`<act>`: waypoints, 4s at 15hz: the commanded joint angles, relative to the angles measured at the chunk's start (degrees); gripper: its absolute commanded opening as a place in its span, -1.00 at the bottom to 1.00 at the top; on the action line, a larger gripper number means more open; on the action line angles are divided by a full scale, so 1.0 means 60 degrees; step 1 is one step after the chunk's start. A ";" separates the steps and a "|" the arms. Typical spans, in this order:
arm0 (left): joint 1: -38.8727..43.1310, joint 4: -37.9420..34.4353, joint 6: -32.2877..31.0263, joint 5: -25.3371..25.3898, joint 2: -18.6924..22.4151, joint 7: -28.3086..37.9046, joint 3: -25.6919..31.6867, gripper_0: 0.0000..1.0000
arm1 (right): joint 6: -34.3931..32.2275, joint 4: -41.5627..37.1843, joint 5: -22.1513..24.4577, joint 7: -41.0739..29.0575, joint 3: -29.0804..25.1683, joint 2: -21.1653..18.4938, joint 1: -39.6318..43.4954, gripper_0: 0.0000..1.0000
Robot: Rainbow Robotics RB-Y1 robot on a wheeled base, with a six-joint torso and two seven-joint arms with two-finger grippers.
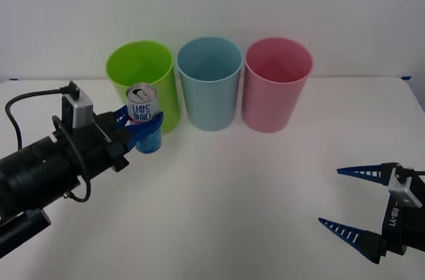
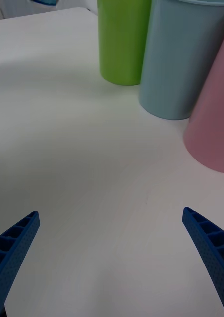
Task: Put cans in the blue bin and PET bottles in the pink bin and trash in the green bin.
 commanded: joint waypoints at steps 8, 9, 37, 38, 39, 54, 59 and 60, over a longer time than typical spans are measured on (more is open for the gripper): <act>-0.3241 0.1086 0.3444 0.0110 0.2079 0.3245 -0.2142 -1.00 | 0.0000 0.0000 0.0000 0.0000 0.0000 0.0000 0.0000 1.00; -0.3636 0.1438 0.3649 0.0198 0.2181 0.3289 -0.2450 -1.00 | 0.0000 0.0000 0.0000 0.0000 0.0000 0.0000 0.0000 1.00; -0.8587 0.7239 0.4792 0.0344 0.0540 0.2952 -0.5262 -1.00 | 0.0000 0.0000 0.0000 0.0000 0.0000 0.0000 0.0000 1.00; -0.8587 0.7239 0.4792 0.0344 0.0540 0.2952 -0.5262 -0.98 | 0.0000 0.0000 0.0000 0.0000 0.0000 0.0000 0.0000 1.00; -0.8587 0.7239 0.4792 0.0330 0.0540 0.2922 -0.5262 -0.15 | 0.0000 0.0000 0.0000 0.0000 0.0000 0.0000 0.0000 1.00; -0.8660 0.7004 0.4836 0.0286 0.0511 0.2629 -0.5160 1.00 | 0.0000 0.0000 0.0000 0.0000 0.0000 0.0000 0.0000 1.00; -0.8529 0.6242 0.3986 0.0593 0.0658 0.2629 -0.4134 1.00 | 0.0000 0.0000 0.0000 0.0000 0.0000 0.0000 0.0000 1.00; -0.8280 0.5920 0.3957 0.0652 0.0804 0.2585 -0.3871 1.00 | 0.0000 0.0000 0.0000 0.0000 0.0000 0.0000 0.0000 1.00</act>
